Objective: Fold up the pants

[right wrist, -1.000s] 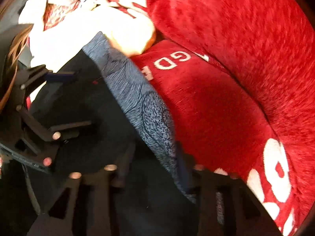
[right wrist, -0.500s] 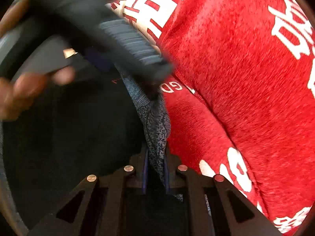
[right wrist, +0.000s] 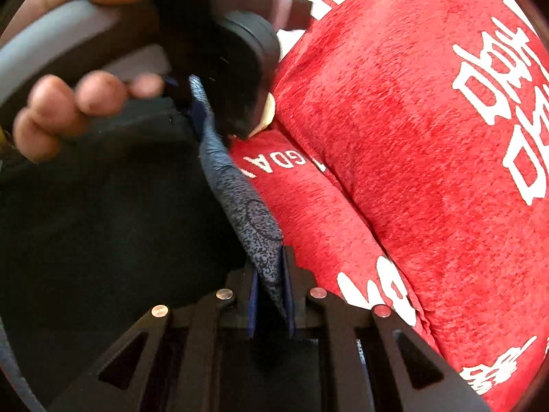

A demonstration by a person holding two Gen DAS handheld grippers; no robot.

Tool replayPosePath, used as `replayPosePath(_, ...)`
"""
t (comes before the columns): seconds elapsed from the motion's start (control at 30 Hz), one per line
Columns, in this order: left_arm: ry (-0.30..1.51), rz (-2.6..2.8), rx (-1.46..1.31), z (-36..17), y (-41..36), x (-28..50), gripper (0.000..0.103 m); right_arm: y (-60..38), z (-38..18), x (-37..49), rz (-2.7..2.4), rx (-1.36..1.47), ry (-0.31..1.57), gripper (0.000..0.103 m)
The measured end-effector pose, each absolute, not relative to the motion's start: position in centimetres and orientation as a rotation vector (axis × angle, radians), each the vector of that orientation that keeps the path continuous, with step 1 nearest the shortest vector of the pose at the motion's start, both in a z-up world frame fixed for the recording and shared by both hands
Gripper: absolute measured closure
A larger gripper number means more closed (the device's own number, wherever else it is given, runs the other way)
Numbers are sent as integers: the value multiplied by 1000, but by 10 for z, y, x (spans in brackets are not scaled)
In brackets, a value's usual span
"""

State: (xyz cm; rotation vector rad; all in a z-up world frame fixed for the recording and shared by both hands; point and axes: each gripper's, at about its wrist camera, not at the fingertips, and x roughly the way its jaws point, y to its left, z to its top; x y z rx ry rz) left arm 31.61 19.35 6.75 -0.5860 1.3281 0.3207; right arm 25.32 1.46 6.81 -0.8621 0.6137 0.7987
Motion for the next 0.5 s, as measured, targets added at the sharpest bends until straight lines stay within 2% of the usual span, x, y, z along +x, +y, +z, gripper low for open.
replayPosePath(0.33, 1122, 237, -587, 152, 188, 231, 85, -10, 122, 194, 747, -828, 529, 90)
replayPosePath(0.5, 1066, 177, -613, 155, 175, 157, 85, -24, 116, 113, 709, -861, 478, 90)
